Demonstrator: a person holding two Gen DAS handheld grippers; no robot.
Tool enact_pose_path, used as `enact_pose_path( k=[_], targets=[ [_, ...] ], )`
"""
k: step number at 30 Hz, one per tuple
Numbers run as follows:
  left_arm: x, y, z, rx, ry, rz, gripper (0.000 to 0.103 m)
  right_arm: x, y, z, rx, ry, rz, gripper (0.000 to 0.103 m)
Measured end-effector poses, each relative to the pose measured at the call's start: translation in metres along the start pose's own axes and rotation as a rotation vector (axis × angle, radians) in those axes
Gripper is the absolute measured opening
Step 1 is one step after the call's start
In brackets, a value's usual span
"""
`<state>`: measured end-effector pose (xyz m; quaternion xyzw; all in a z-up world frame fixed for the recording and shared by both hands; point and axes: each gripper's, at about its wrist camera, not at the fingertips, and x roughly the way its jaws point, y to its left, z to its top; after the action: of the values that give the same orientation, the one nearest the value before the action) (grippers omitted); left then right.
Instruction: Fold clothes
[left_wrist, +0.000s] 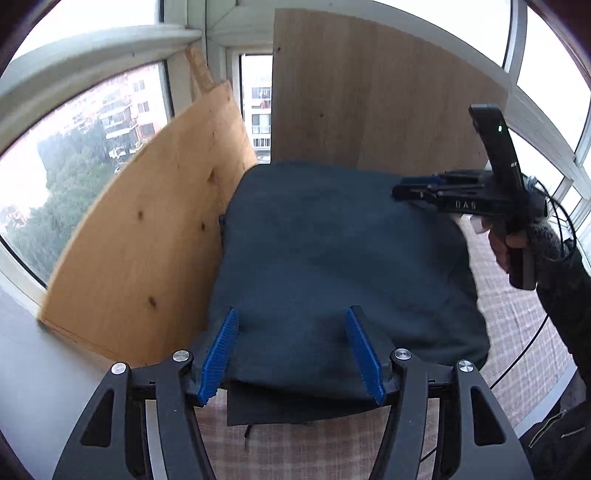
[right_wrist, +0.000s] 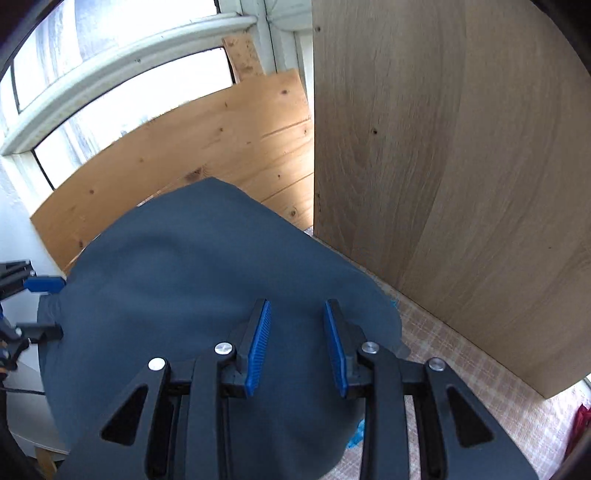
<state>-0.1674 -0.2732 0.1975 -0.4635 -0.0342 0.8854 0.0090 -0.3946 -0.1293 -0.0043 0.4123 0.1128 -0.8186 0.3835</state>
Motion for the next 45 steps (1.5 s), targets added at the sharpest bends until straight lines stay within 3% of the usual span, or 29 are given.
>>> enact_pose_path(
  k=[3,5,6,9,11,12,15,18,21,23,24,27,30,36,40,45],
  targets=[
    [0.041,0.021,-0.024,-0.109,0.073,-0.040,0.067,0.008,-0.005,-0.002,0.027,0.018,0.040,0.030],
    [0.039,0.032,-0.028,-0.181,0.063,-0.082,0.067,-0.012,-0.001,-0.001,0.030,-0.021,0.031,0.030],
    [0.028,0.034,-0.025,-0.183,0.038,-0.061,0.067,-0.028,0.001,-0.001,0.041,-0.047,0.019,0.030],
    [-0.015,0.030,-0.013,-0.158,-0.055,0.019,0.063,-0.087,0.014,-0.012,0.063,-0.149,0.051,0.030],
    [-0.043,0.021,-0.004,-0.128,-0.113,0.010,0.065,-0.120,0.033,-0.027,0.021,-0.192,0.092,0.033],
    [-0.052,0.013,0.002,-0.101,-0.133,0.014,0.066,-0.129,0.044,-0.035,-0.008,-0.190,0.088,0.040],
    [-0.057,-0.013,0.024,-0.009,-0.153,0.034,0.071,-0.138,0.073,-0.064,-0.074,-0.155,0.077,0.042],
    [-0.033,-0.029,0.040,0.048,-0.107,0.006,0.071,-0.118,0.082,-0.082,-0.099,-0.088,0.038,0.042],
    [0.021,-0.038,0.047,0.080,-0.010,0.090,0.071,-0.084,0.070,-0.088,-0.077,0.036,-0.049,0.042],
    [0.040,-0.031,0.042,0.037,0.044,0.113,0.072,-0.090,0.054,-0.087,0.014,0.047,-0.050,0.042],
    [0.043,-0.029,0.040,0.011,0.055,0.119,0.071,-0.106,0.050,-0.088,0.046,0.000,-0.050,0.042],
    [0.003,-0.032,0.028,-0.035,-0.053,0.149,0.069,-0.164,0.053,-0.100,0.067,-0.157,-0.102,0.042],
    [-0.050,-0.043,0.008,-0.086,-0.148,0.116,0.077,-0.208,0.064,-0.124,0.107,-0.231,-0.193,0.065],
    [-0.116,-0.081,-0.046,-0.134,-0.220,0.138,0.077,-0.244,0.082,-0.155,0.187,-0.205,-0.230,0.065],
    [-0.124,-0.113,-0.077,-0.107,-0.212,0.183,0.077,-0.256,0.103,-0.166,0.162,-0.195,-0.297,0.065],
    [-0.136,-0.142,-0.098,-0.106,-0.198,0.129,0.077,-0.281,0.122,-0.179,0.134,-0.215,-0.357,0.065]
  ],
)
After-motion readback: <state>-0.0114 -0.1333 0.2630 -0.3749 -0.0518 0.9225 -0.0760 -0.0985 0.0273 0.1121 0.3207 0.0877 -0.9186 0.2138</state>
